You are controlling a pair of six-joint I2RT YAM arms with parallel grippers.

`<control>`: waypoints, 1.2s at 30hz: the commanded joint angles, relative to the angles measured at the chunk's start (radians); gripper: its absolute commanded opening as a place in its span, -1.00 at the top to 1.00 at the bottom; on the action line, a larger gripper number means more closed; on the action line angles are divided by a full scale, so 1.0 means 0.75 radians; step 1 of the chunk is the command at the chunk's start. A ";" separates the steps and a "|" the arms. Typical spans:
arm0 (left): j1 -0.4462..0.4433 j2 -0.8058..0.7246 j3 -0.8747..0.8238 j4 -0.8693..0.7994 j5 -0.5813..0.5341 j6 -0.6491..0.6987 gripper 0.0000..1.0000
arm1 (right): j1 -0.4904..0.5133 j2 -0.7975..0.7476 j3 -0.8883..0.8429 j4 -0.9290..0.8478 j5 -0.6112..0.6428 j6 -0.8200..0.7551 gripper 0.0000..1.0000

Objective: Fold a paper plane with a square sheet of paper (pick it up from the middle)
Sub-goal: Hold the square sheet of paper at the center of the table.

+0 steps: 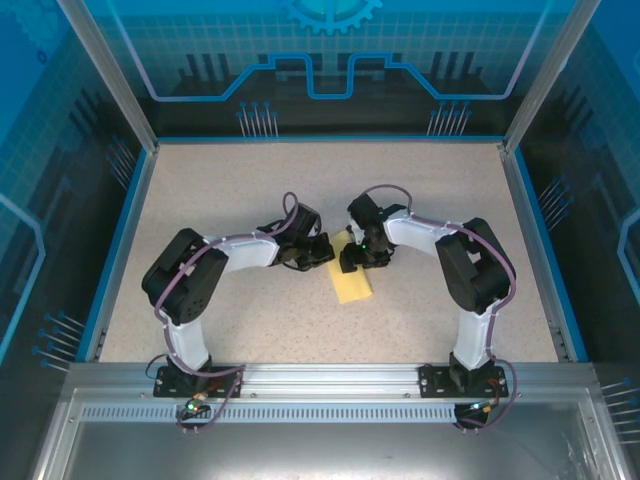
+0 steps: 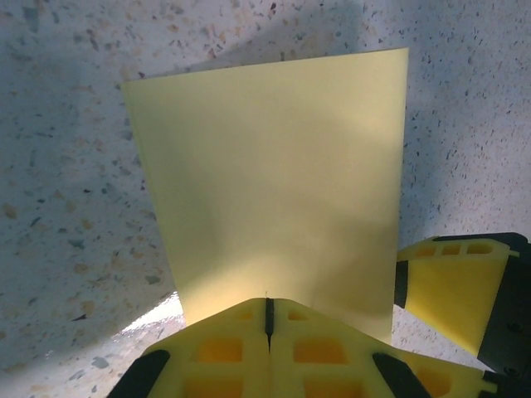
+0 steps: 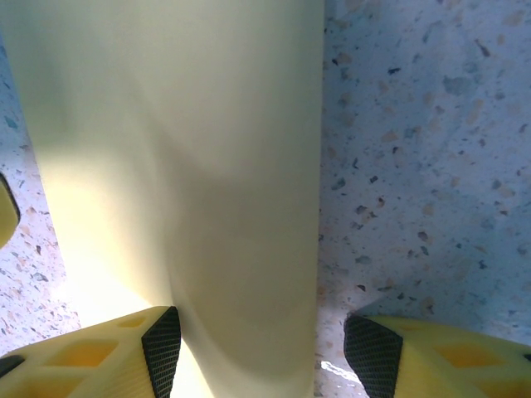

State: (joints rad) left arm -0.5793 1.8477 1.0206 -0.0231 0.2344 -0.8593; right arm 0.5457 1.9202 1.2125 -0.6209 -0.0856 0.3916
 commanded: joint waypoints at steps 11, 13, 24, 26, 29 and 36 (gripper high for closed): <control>-0.009 0.081 0.040 -0.042 0.054 0.004 1.00 | 0.023 0.181 -0.094 0.071 0.053 -0.004 -0.27; -0.010 0.086 0.032 -0.046 0.052 0.010 1.00 | 0.023 0.181 -0.097 0.072 0.051 -0.004 -0.27; -0.011 0.111 -0.019 -0.139 -0.001 0.022 1.00 | 0.023 0.159 -0.091 0.076 0.021 0.001 -0.27; -0.010 0.121 -0.023 -0.152 -0.008 0.027 1.00 | 0.025 0.145 -0.085 0.070 0.014 0.002 -0.27; -0.010 0.137 -0.029 -0.173 -0.023 0.035 1.00 | 0.022 0.100 -0.073 0.062 -0.017 0.003 -0.27; -0.011 0.144 -0.037 -0.198 -0.037 0.051 1.00 | -0.033 -0.144 -0.026 0.076 -0.170 0.059 -0.35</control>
State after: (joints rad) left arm -0.5793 1.9049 1.0313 -0.0460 0.2489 -0.8547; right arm 0.5373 1.8751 1.2003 -0.6044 -0.1448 0.4072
